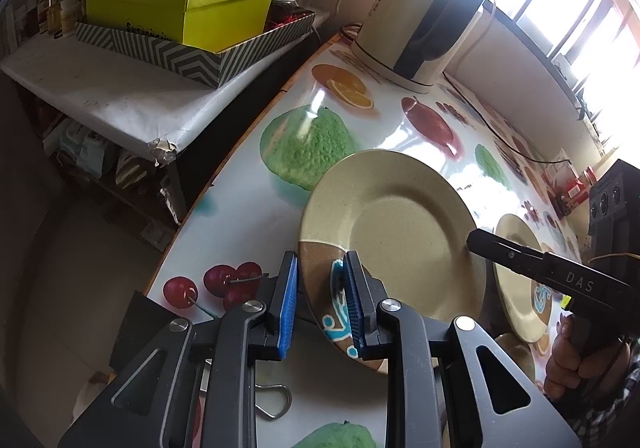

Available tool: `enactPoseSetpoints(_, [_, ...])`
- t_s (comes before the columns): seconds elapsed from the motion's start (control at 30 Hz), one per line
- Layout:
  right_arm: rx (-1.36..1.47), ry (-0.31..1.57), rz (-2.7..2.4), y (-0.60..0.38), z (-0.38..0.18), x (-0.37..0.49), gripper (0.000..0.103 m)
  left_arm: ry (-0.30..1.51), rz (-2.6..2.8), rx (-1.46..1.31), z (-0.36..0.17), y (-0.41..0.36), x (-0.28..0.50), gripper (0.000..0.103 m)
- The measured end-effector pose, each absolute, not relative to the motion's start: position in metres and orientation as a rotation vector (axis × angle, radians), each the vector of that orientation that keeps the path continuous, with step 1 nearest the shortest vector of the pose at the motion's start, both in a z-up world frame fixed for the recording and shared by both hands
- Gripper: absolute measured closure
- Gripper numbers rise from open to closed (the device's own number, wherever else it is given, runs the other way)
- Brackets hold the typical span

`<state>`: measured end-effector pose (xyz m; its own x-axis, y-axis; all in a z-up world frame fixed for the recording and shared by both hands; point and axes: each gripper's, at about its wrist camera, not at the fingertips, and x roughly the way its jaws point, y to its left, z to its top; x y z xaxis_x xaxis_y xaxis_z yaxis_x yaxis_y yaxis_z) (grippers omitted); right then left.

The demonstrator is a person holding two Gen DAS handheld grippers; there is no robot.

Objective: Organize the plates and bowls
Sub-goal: 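Lift the beige plate with the left tool toward the other beige plates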

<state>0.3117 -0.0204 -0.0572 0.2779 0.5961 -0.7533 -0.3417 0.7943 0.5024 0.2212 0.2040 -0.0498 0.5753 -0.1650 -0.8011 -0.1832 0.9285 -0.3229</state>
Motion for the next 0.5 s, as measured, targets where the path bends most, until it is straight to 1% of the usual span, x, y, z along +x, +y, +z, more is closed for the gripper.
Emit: enactPoseSetpoints(0.5, [0.282,1.08,0.634,-0.037,-0.034,0.286,0.091,0.923,-0.006,-0.386,-0.025,0.191,0.201,0.079])
